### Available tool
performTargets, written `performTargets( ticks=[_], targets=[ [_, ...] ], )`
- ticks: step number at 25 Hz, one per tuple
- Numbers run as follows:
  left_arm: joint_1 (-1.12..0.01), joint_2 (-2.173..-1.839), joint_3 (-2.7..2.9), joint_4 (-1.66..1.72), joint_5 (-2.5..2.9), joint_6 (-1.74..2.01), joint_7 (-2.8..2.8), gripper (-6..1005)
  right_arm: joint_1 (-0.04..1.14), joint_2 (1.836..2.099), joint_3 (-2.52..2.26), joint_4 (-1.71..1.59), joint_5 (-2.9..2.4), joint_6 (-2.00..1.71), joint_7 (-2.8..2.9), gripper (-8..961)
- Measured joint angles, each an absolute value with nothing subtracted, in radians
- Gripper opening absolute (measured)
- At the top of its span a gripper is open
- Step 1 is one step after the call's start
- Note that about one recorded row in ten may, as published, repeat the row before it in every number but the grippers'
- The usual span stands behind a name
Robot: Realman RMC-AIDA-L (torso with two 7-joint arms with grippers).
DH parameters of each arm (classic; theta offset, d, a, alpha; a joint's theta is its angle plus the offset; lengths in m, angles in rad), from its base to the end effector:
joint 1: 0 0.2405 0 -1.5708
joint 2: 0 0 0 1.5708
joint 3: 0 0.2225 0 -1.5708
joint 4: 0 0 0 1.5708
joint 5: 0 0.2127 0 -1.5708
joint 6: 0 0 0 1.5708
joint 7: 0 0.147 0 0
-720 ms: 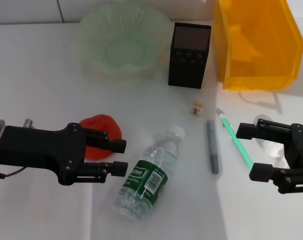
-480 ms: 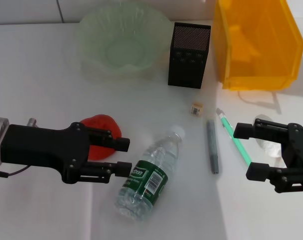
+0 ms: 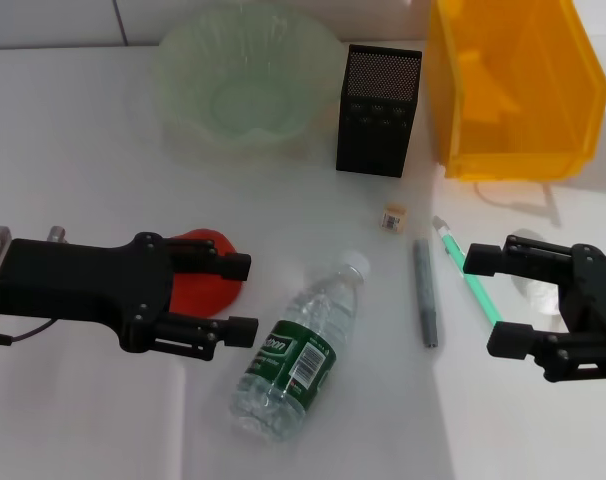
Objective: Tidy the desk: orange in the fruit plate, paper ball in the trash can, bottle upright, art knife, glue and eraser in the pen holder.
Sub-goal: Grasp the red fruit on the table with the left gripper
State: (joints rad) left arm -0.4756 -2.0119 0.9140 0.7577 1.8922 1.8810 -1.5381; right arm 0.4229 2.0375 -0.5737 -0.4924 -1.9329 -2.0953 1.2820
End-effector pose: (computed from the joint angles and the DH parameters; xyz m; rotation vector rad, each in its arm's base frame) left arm -0.2134 0.2752 0.0313 2.8861 0.5832 0.7357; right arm 0.2340 0.2304 0.0375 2.7256 -0.5775 -1.3031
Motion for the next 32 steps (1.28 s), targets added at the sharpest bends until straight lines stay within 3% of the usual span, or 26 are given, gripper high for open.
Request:
performTargets(
  ticks=[2,9,14,29,32],
  targets=[
    [-0.473,-2.008,0.909,0.758,1.895,1.868,-1.54,833,0.424,2.038,-0.574,-0.492,-1.933,-2.086,1.282,839],
    [-0.434,-1.993,0.907,0.75,1.896,1.62,-1.529,821,0.413,2.049,-0.572,-0.485,-1.933,-2.069,1.277,839],
    [-0.399,-2.019,0.914,0.739,1.897,1.435,-1.473,803,0.402,2.059,-0.571,-0.482,-1.933,-2.043,1.274,838],
    [-0.397,-2.058,0.941,0.725,1.973,1.355,-1.437,751,0.383,2.072,-0.521,-0.478,-1.921,-2.027,1.256,838],
    [-0.397,-2.06,0.938,0.724,1.968,1.355,-1.437,596,0.381,2.073,-0.52,-0.478,-1.92,-2.026,1.256,837]
  ],
)
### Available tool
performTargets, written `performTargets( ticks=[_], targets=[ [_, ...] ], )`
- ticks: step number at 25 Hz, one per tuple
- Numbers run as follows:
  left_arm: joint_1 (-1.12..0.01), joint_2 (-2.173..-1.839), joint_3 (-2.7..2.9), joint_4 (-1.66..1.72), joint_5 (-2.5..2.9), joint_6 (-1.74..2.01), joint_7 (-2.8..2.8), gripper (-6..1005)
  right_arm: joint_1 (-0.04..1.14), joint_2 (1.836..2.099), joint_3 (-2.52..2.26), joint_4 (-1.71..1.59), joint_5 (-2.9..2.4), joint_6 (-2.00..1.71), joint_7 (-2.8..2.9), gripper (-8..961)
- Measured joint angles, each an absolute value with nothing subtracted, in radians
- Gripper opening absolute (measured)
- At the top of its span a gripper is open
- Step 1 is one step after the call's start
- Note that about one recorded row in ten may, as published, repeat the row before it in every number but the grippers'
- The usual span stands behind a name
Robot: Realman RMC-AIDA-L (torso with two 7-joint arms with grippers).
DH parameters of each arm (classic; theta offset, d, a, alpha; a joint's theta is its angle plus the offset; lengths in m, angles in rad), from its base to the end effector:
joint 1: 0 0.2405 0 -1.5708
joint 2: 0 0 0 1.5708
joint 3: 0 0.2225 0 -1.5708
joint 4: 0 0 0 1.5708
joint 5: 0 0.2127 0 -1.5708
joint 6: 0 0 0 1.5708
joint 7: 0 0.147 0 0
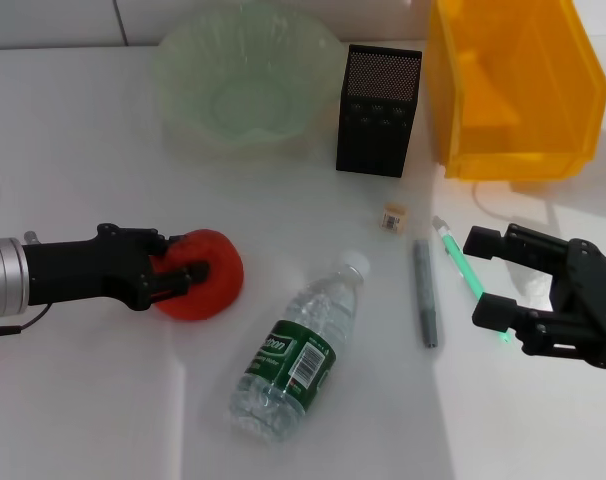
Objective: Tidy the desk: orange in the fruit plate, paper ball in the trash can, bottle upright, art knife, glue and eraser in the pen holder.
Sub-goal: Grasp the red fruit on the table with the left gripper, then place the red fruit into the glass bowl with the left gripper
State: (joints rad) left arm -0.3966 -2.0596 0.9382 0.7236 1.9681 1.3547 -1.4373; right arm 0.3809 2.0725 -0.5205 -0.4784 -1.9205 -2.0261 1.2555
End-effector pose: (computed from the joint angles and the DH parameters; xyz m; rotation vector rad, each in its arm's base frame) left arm -0.2771 0.3059 0.0012 -2.6903 -0.7163 -0.3932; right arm 0.2432 0.2283 0.0275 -2.6969 0.6680 1.3655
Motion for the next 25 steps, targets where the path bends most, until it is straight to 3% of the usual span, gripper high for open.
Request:
performTargets(
  ticks=[6,16,25],
  targets=[
    [-0.398,-2.062,0.932,0.723,1.964,1.352,-1.432,297,0.371,2.074,-0.51,-0.479,-1.92,-2.026,1.255,837],
    [-0.446,-2.061,0.871,0.729,1.842,1.41,-1.428,203,0.324,2.074,-0.441,-0.479,-1.92,-2.035,1.255,837],
    [-0.68,-2.068,0.868,0.626,1.717,1.196,-1.438,130,0.286,2.075,-0.43,-0.425,-1.928,-2.02,1.2,836]
  ],
)
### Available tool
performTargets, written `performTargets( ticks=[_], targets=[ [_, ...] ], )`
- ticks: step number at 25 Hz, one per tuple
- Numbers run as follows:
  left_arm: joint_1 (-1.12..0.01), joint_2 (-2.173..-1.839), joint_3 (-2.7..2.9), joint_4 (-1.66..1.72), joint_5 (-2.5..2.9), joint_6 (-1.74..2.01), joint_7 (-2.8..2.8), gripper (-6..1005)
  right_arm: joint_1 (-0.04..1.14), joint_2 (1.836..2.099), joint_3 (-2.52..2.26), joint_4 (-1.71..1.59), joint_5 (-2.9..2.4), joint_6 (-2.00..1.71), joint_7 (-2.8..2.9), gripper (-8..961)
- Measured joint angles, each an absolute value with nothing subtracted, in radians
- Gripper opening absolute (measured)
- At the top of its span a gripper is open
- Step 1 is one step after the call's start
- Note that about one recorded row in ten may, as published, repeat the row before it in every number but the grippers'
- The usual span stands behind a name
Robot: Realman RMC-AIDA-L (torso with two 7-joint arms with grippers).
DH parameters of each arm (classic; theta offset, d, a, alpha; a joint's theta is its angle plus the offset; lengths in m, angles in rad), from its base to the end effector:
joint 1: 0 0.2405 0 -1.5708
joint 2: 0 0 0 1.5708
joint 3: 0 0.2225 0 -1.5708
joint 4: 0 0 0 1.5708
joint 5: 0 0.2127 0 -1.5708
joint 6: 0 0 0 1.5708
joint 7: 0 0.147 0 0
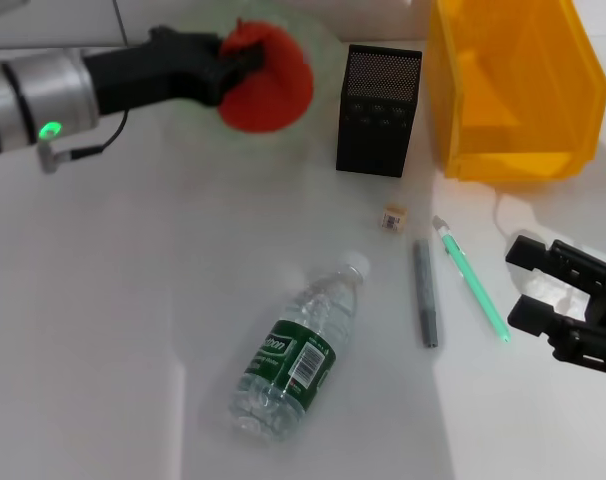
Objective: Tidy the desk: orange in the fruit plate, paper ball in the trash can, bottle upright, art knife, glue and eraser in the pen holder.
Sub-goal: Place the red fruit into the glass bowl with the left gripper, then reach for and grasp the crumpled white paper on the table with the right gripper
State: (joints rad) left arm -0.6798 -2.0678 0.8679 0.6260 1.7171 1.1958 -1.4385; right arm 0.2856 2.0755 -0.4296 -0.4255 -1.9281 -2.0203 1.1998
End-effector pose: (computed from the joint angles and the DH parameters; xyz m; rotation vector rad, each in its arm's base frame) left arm -0.1809 0.3960 0.0147 -2.4924 -0.5686 -0.7549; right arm 0.2669 0.2042 0.0282 -2.5155 0.7576 1.3928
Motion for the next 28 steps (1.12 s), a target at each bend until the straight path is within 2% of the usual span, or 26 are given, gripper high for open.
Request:
performTargets(
  ticks=[5,8,10,17,23,28],
  targets=[
    [-0.804,-2.079,0.877,0.536,1.709,0.905,-1.441,94,0.274,2.075,-0.434,-0.371,-1.931,-2.012,1.158,836],
    [-0.828,-2.08,0.885,0.505,1.681,0.826,-1.439,68,0.268,2.075,-0.434,-0.358,-1.931,-2.011,1.145,836],
    [-0.834,-2.08,0.885,0.48,1.633,0.782,-1.426,190,0.261,2.076,-0.435,-0.35,-1.931,-2.007,1.137,836],
    [-0.788,-2.079,0.886,0.462,1.525,0.821,-1.348,401,0.251,2.077,-0.434,-0.321,-1.931,-1.987,1.106,835],
    [-0.753,-2.072,0.885,0.463,1.51,0.955,-1.353,528,0.257,2.077,-0.439,-0.319,-1.931,-1.986,1.104,835],
    [-0.661,-2.062,0.885,0.547,1.52,1.238,-1.381,652,0.261,2.073,-0.438,-0.349,-1.931,-1.991,1.147,835]
  ],
)
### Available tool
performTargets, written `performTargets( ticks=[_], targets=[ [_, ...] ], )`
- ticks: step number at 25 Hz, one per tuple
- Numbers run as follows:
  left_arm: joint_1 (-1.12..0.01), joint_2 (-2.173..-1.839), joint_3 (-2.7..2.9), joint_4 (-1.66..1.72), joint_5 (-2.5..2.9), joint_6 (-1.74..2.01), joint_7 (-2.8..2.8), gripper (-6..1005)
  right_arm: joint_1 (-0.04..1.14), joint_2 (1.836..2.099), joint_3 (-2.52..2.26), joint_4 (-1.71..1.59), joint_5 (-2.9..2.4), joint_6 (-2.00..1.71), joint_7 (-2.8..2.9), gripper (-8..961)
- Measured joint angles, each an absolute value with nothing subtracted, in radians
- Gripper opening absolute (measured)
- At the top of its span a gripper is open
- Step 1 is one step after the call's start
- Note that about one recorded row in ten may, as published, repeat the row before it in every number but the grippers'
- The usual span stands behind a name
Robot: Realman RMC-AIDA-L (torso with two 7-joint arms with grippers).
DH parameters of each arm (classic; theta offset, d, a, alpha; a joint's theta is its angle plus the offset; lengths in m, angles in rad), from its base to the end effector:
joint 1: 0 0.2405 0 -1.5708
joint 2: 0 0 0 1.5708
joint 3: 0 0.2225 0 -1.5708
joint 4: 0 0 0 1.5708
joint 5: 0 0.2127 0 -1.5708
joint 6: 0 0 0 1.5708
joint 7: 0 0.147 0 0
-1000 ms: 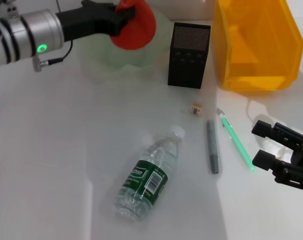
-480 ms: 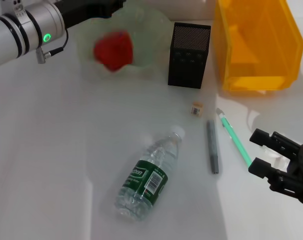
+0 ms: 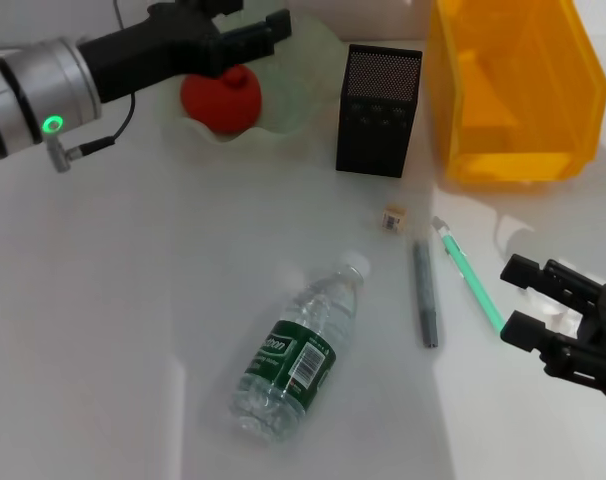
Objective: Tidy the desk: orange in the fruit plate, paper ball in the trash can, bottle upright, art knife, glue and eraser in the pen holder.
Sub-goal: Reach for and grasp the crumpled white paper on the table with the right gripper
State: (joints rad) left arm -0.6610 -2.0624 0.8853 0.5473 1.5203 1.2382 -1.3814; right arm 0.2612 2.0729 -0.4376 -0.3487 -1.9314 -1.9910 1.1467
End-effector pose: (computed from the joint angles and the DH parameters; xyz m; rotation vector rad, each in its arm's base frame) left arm -0.1794 0.3897 0.0165 -2.4160 -0.6262 -0.9673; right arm 0.2720 0.1938 0.0160 -2.4754 0.8056 1.4026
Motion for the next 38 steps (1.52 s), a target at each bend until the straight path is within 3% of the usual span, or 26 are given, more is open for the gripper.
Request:
performTargets(
  ticks=[4,13,19,21,24,26,38],
  targets=[
    [-0.557,-2.052,0.9,0.656,1.622,1.405,-1.43,812,0.233,2.047,-0.441,-0.561,-1.944,-2.042,1.316,834],
    [-0.461,-2.02,0.894,0.682,1.782,1.625,-1.428,840,0.24,2.04,-0.449,-1.228,-2.022,-2.129,1.825,834],
    [-0.438,-2.02,0.892,0.672,1.789,1.621,-1.427,837,0.365,2.037,-0.595,-1.653,-2.331,-2.115,2.194,834],
    [-0.436,-2.021,0.891,0.672,1.789,1.62,-1.427,836,0.39,2.042,-0.615,-1.668,-2.387,-2.11,2.213,834],
    [-0.434,-2.025,0.896,0.666,1.789,1.596,-1.429,834,0.478,2.078,-0.723,-1.633,-2.606,-2.055,2.231,834],
    [-0.434,-2.031,0.896,0.666,1.79,1.586,-1.434,833,0.49,2.083,-0.756,-1.611,-2.641,-2.03,2.235,834],
    [-0.431,-2.052,0.892,0.666,1.79,1.578,-1.443,826,0.562,2.08,-1.055,-1.323,-2.732,-1.743,2.299,835]
  ],
)
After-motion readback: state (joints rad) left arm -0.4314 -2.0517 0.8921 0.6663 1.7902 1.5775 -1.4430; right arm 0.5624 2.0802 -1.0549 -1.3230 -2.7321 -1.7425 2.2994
